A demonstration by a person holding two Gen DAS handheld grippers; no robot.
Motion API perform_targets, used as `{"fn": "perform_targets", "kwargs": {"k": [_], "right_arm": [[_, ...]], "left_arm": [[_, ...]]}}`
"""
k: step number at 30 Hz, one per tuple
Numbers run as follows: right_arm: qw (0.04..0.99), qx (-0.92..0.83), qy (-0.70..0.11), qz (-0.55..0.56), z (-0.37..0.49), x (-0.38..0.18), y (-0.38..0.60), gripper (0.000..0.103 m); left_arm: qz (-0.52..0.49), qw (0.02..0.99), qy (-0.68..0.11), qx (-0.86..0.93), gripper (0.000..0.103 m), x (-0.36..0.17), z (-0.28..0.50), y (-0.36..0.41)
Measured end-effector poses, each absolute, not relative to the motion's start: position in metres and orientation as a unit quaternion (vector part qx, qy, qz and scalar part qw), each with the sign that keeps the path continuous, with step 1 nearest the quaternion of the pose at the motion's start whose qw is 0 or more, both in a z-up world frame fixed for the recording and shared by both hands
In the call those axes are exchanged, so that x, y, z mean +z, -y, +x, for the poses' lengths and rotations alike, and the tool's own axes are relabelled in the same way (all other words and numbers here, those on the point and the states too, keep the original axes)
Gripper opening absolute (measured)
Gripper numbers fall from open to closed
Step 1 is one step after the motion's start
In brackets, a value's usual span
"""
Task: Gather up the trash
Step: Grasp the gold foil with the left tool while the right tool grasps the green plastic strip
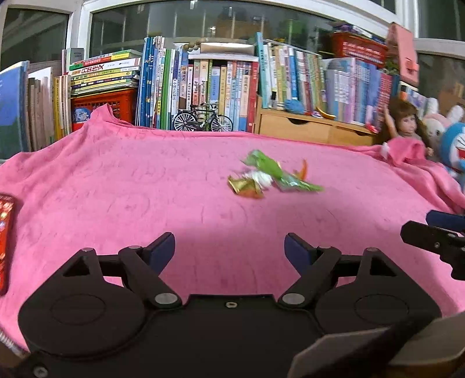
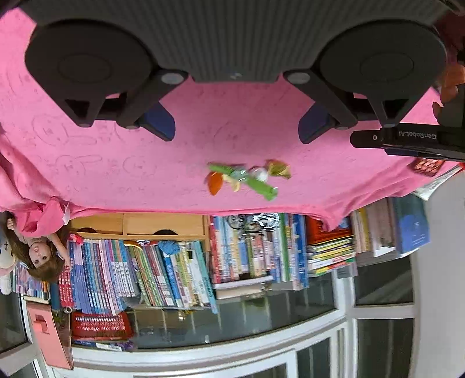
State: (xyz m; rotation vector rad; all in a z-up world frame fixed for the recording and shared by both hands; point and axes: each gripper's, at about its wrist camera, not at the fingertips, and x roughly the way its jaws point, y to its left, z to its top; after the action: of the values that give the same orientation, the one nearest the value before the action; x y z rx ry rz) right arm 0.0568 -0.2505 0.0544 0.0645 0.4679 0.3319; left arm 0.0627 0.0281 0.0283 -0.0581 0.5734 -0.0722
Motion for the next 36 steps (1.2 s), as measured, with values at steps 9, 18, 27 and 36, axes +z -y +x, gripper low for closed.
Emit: {"fn": "perform_targets", "kwargs": {"k": [9, 18, 27, 36], "right_arm": [[0.955, 0.133, -0.264, 0.022, 0.151, 0.038, 0.23, 0.093], [0.936, 0.133, -0.325, -0.025, 0.229, 0.004, 0.2, 0.089], [0.922, 0.163, -0.349, -0.045, 0.23, -0.002, 0.189, 0.02], [0.923, 0.199, -0.329, -0.031, 0.158, 0.018, 0.202, 0.011]], "left_arm": [[-0.102, 0.946, -0.306, -0.017, 0.082, 0.008, 0.176, -0.026], [-0.081, 0.937, -0.338, 0.026, 0.078, -0.028, 0.25, -0.015], [-0.061, 0.941, -0.332, 0.01, 0.03, -0.023, 0.24, -0.011], [-0.059, 0.951, -0.304, -0.024, 0.029, 0.001, 0.178, -0.016]]}}
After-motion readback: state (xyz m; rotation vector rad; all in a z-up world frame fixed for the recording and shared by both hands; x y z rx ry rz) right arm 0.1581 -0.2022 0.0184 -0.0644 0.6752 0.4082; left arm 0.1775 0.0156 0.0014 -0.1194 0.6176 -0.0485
